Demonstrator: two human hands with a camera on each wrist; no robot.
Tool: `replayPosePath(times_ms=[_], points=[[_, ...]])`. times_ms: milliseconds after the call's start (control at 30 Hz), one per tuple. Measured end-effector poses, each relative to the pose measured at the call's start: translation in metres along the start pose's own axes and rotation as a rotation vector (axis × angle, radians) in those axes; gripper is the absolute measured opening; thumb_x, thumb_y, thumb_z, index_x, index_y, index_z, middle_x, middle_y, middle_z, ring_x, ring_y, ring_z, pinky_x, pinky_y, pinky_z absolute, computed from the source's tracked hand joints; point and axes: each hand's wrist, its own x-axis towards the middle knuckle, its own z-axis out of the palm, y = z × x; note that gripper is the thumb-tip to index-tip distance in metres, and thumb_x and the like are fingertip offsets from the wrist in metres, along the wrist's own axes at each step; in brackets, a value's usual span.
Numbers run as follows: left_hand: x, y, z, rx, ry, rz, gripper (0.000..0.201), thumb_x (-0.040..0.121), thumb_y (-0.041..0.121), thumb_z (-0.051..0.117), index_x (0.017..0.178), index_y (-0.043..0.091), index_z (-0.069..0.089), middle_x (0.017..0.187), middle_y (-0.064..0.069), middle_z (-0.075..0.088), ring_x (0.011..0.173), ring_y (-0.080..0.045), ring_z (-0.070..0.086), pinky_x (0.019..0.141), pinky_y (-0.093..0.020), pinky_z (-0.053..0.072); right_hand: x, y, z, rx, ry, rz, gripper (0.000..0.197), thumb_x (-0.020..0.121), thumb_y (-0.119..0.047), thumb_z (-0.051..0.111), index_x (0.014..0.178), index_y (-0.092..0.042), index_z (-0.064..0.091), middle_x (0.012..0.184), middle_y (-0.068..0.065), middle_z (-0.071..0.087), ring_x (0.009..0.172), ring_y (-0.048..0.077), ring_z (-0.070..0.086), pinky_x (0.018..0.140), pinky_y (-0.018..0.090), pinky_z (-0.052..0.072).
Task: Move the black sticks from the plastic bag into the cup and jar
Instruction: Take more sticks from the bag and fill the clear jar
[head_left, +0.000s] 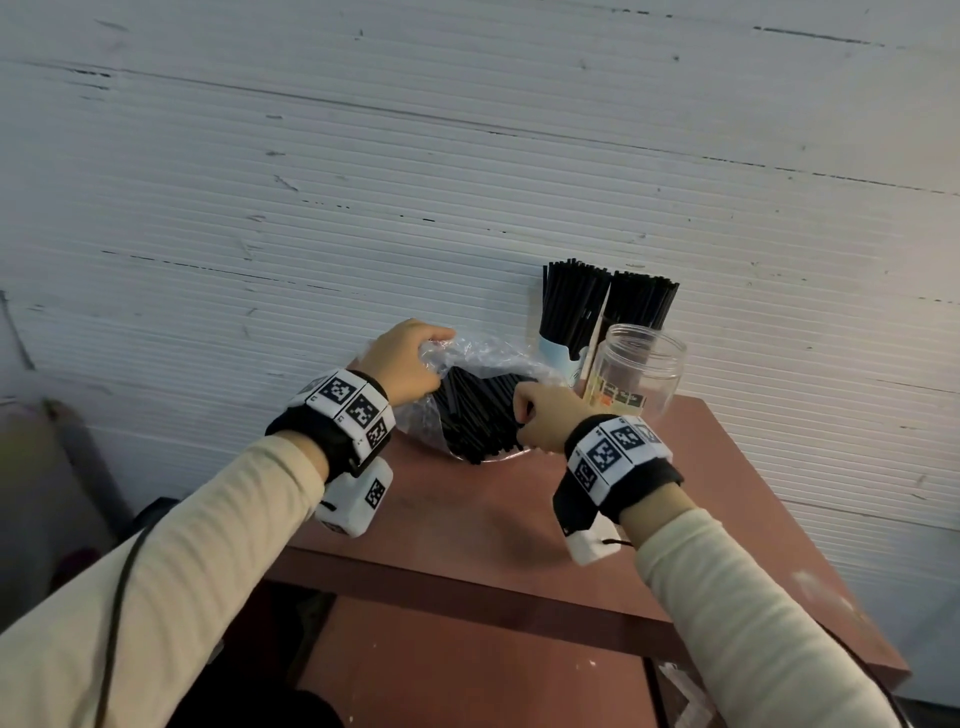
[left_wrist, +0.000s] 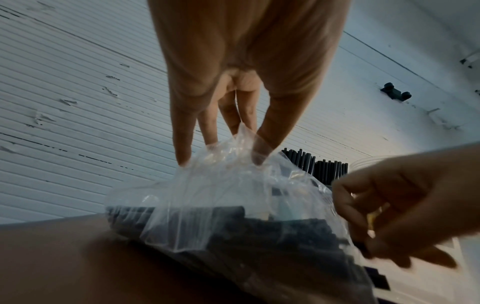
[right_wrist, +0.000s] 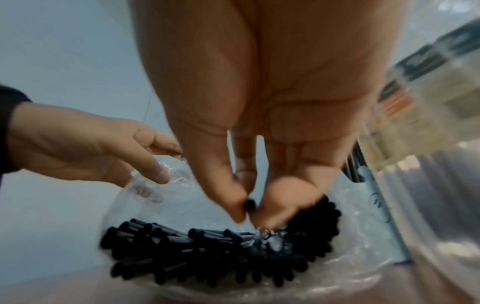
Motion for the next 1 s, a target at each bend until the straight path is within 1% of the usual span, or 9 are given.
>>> replayPosePath(times_ms=[67,100,167,300,367,533,767,867,1000], points=[[0.002,-0.001,-0.001,-0.009,0.006,0.009,0.061,0.078,-0.005,0.066,0.134,0.018,0.055,0.137,0.000,0.050,0.128,-0.017,0.047,0.096,-0.019,0.034,0.008,-0.007,0.001,0.074,0.138,-0.074,0.012,0.085,-0.013,0.063,0.078,-0.018,0.055,0.086,0.000,0.060,0.087,0.023,0.059,0.075,0.026,0.046],[0.003,-0.001,-0.001,-0.011,0.007,0.015,0.061,0.079,-0.005,0.065,0.134,0.018,0.055,0.137,0.000,0.050,0.128,-0.017,0.047,0.097,-0.018,0.034,0.011,-0.012,0.000,0.091,0.167,-0.106,0.006,0.089,-0.021,0.061,0.086,-0.017,0.062,0.091,0.000,0.064,0.091,0.020,0.060,0.080,0.028,0.046],[0.005,-0.001,-0.001,-0.005,0.011,0.026,0.062,0.079,-0.005,0.064,0.136,0.017,0.053,0.137,-0.001,0.049,0.129,-0.017,0.046,0.098,-0.018,0.033,0.021,-0.019,0.001,0.017,0.131,-0.131,0.026,0.097,-0.029,0.050,0.110,-0.015,0.067,0.110,0.003,0.066,0.104,0.021,0.058,0.086,0.027,0.041],[0.010,0.001,-0.003,0.021,0.027,0.049,0.065,0.080,-0.006,0.061,0.139,0.017,0.049,0.139,-0.001,0.046,0.130,-0.017,0.044,0.097,-0.015,0.031,0.049,-0.023,0.016,-0.224,0.034,0.003,0.046,0.100,-0.042,0.036,0.136,-0.014,0.048,0.140,0.014,0.048,0.129,0.031,0.044,0.107,0.042,0.035],[0.013,0.002,-0.004,0.037,0.023,0.073,0.066,0.080,-0.007,0.060,0.140,0.017,0.049,0.139,-0.002,0.046,0.130,-0.017,0.044,0.098,-0.014,0.029,0.062,-0.024,0.023,-0.260,0.048,0.110,0.056,0.099,-0.048,0.036,0.144,-0.014,0.037,0.147,0.018,0.039,0.135,0.035,0.037,0.111,0.048,0.031],[0.017,-0.003,-0.004,0.063,-0.009,0.079,0.067,0.079,-0.007,0.061,0.140,0.018,0.048,0.140,-0.002,0.047,0.131,-0.016,0.043,0.099,-0.013,0.026,0.077,-0.030,0.029,-0.294,0.036,0.149,0.059,0.095,-0.050,0.046,0.141,-0.014,0.041,0.140,0.015,0.049,0.128,0.035,0.046,0.104,0.044,0.039],[0.018,-0.013,-0.009,0.040,-0.018,0.076,0.071,0.079,-0.006,0.062,0.143,0.019,0.045,0.142,-0.001,0.046,0.132,-0.015,0.042,0.100,-0.014,0.027,0.075,-0.034,0.030,-0.233,-0.050,-0.062,0.051,0.092,-0.027,0.051,0.139,-0.044,0.041,0.141,0.005,0.050,0.123,0.031,0.051,0.104,0.042,0.042],[0.018,-0.015,-0.012,-0.001,0.018,0.085,0.070,0.079,-0.007,0.062,0.143,0.019,0.045,0.143,-0.001,0.046,0.133,-0.015,0.041,0.101,-0.015,0.027,0.069,-0.034,0.024,-0.189,-0.003,-0.104,0.044,0.090,-0.016,0.056,0.130,-0.033,0.055,0.130,0.008,0.056,0.117,0.028,0.054,0.099,0.035,0.043],[0.017,-0.013,-0.014,-0.062,0.044,0.149,0.068,0.079,-0.008,0.061,0.140,0.019,0.049,0.140,0.000,0.049,0.131,-0.012,0.044,0.101,-0.012,0.029,0.065,-0.033,0.018,-0.155,0.069,-0.138,0.038,0.088,-0.007,0.057,0.123,-0.020,0.062,0.122,0.005,0.063,0.112,0.023,0.057,0.096,0.031,0.046]])
